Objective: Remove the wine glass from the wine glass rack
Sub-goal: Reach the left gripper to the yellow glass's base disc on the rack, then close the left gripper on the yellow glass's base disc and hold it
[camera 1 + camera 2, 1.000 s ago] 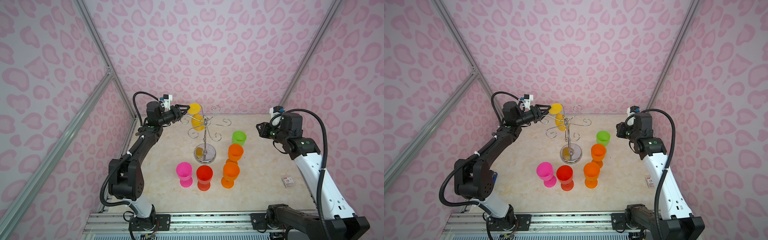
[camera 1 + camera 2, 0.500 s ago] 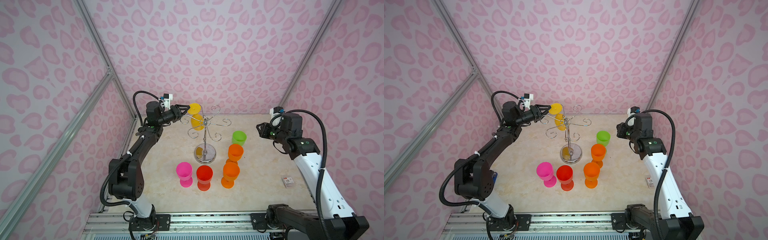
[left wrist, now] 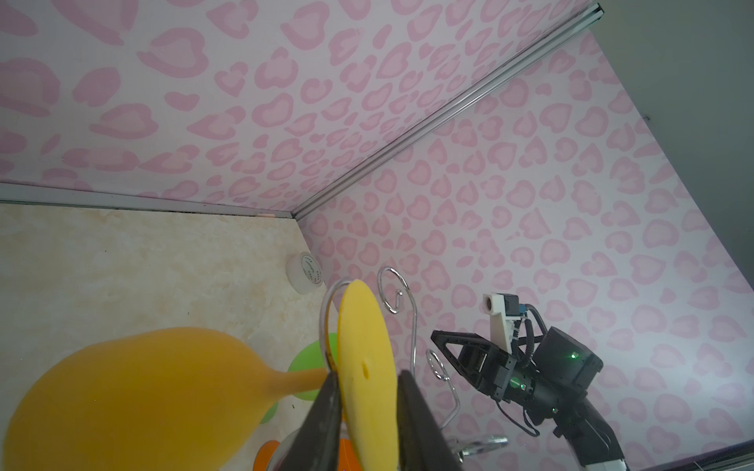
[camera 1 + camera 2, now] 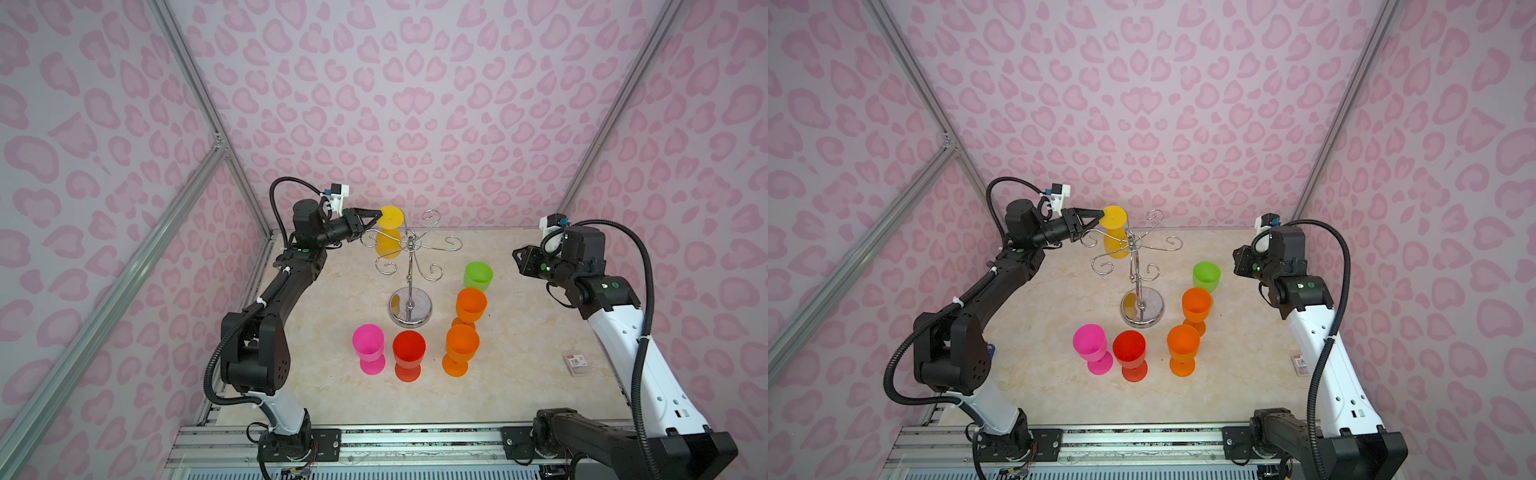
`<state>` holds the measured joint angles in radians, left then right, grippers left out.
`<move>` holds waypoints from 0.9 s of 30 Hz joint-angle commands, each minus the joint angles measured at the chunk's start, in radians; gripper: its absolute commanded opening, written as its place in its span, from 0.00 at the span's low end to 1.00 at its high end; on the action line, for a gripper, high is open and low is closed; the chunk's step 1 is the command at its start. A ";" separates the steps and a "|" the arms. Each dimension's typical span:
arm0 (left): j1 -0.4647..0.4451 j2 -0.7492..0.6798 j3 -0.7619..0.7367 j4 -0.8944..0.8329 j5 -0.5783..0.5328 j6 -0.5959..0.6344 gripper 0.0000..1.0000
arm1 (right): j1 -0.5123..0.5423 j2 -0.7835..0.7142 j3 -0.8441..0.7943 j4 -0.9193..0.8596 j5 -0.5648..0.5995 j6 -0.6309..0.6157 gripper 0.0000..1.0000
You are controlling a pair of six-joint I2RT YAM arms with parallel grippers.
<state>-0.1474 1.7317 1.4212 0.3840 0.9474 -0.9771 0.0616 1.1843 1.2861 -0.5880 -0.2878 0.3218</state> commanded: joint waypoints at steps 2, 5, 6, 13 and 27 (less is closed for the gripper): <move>0.003 0.018 0.014 -0.034 0.023 0.052 0.23 | -0.002 0.009 -0.003 0.028 -0.002 0.008 0.27; 0.003 0.026 0.016 -0.036 0.030 0.054 0.21 | -0.002 0.014 -0.002 0.030 -0.005 0.009 0.27; 0.006 0.028 0.016 -0.035 0.032 0.054 0.21 | -0.001 0.015 -0.003 0.031 -0.007 0.010 0.27; 0.011 0.037 0.010 -0.036 0.039 0.060 0.17 | -0.002 0.023 -0.001 0.036 -0.014 0.012 0.26; 0.018 0.014 -0.005 -0.046 0.039 0.068 0.09 | -0.001 0.024 -0.002 0.042 -0.024 0.017 0.26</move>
<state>-0.1291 1.7439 1.4273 0.4160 0.9905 -0.9527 0.0605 1.2064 1.2861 -0.5709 -0.3038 0.3328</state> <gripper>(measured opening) 0.097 0.264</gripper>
